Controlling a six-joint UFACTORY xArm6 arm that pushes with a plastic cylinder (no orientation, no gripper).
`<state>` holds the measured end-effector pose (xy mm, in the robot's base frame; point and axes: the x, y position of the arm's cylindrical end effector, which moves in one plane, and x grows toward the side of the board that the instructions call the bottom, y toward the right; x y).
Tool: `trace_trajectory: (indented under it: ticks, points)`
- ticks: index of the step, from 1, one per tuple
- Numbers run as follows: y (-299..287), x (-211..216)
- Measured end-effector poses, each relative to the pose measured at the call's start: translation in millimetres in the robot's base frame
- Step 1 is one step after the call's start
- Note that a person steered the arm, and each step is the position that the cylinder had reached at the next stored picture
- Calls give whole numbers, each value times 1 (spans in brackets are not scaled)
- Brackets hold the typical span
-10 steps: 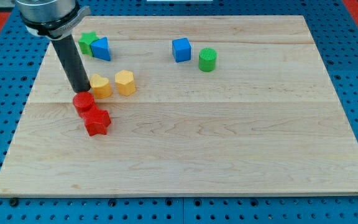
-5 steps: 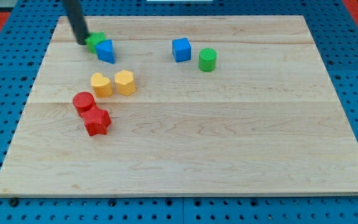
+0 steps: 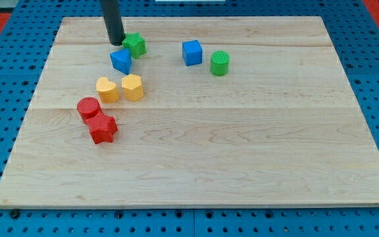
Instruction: Place the green star into the center of the board
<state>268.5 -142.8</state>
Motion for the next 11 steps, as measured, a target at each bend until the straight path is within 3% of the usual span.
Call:
trace_trajectory:
  ticks: [1,3,7,8,9,10,11]
  points:
    - [-12,-5]
    - [40,-2]
    - [30,3]
    - [60,11]
    - [90,43]
    - [85,83]
    - [103,87]
